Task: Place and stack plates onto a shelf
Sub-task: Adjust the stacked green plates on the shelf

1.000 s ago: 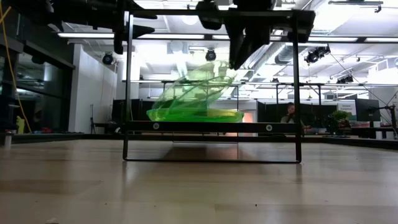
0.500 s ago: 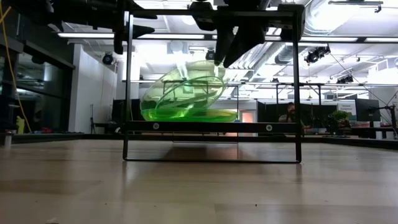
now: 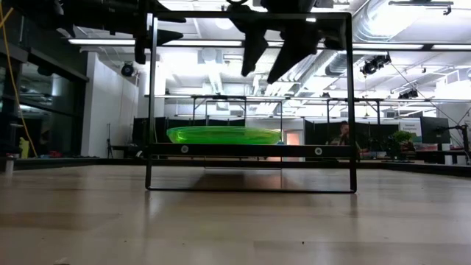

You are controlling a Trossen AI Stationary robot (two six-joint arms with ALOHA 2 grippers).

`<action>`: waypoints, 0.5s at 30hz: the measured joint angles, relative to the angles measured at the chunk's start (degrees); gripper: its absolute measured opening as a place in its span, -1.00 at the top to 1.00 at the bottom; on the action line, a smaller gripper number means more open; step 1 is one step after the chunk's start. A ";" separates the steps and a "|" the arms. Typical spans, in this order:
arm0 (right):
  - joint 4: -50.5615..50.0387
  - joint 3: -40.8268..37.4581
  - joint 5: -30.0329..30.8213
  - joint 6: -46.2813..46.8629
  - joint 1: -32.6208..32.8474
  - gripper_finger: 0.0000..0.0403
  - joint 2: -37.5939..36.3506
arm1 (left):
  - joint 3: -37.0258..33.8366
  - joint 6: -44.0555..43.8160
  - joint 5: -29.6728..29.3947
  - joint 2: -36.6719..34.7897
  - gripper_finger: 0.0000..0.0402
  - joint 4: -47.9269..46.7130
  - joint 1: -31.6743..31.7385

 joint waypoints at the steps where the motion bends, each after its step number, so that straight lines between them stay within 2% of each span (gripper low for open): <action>1: -1.53 0.60 0.57 1.02 -0.04 0.01 0.00 | 0.00 0.00 0.00 0.02 0.22 -0.01 0.01; 5: -9.55 2.74 0.10 10.19 -1.71 0.04 -0.10 | 0.00 0.02 0.00 0.00 0.22 -0.68 0.00; 9: -17.45 0.95 -4.48 23.10 -5.54 0.20 -1.40 | 0.00 0.02 0.02 0.02 0.22 -3.24 -0.01; 11: -19.18 -2.46 -4.93 28.05 -7.17 0.37 -2.98 | 0.00 0.06 0.10 0.02 0.22 -4.06 -0.02; 15: -15.56 -14.10 -8.04 36.82 -9.35 0.88 -10.83 | 0.00 2.11 2.54 0.01 0.22 -5.96 -0.02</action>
